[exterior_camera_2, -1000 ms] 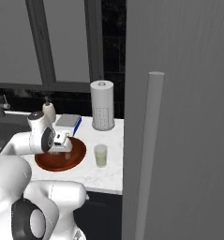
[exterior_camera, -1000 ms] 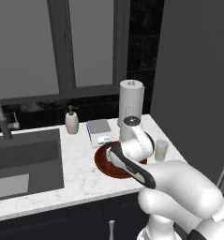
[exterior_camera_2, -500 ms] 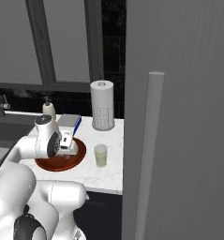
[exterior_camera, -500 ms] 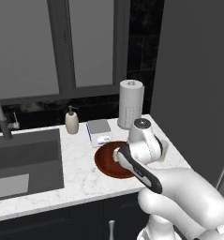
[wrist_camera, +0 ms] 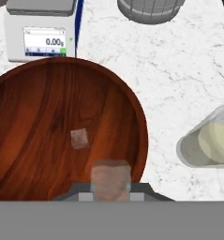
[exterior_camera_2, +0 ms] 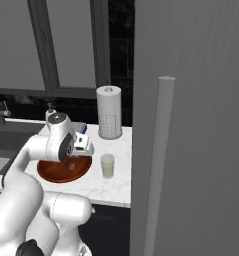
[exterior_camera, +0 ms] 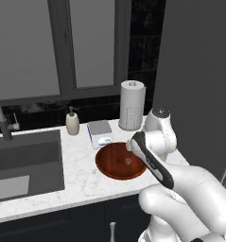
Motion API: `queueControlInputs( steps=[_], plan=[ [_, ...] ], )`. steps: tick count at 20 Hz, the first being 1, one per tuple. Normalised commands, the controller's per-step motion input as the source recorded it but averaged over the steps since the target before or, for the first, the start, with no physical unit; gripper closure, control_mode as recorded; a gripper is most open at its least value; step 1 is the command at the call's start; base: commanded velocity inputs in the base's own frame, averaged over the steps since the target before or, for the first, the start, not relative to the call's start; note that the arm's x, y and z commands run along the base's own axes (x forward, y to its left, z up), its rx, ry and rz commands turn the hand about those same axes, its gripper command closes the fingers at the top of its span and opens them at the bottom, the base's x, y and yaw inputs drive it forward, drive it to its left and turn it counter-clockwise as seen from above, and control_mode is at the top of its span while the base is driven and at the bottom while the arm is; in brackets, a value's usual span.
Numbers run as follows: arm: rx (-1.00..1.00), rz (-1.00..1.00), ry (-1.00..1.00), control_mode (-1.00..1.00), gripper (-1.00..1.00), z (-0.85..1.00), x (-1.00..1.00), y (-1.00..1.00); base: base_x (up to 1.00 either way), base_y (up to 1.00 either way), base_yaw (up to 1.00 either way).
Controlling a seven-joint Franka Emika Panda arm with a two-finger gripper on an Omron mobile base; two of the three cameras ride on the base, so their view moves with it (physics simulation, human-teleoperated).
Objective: Grab a lemon wedge from the fridge and one ice cube from the ice bowl, and put them in the glass of lemonade.
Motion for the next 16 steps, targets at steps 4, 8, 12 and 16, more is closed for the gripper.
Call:
queueControlInputs(
  steps=[4, 8, 12, 16],
  plan=[
    [0.00, 0.00, 0.00, -1.00, 1.00, 0.28, 0.03, -0.64, 0.00, 0.00, 0.00],
    [0.00, -0.02, 0.00, -1.00, 1.00, -0.03, 0.07, -0.77, 0.00, 0.00, 0.00],
    [0.00, -0.06, 0.00, -1.00, 1.00, -0.14, 0.18, -0.67, 0.00, 0.00, 0.00],
    [0.00, -0.02, 0.00, -1.00, 1.00, -0.02, 0.06, -0.15, 0.00, 0.00, 0.00]
  ],
)
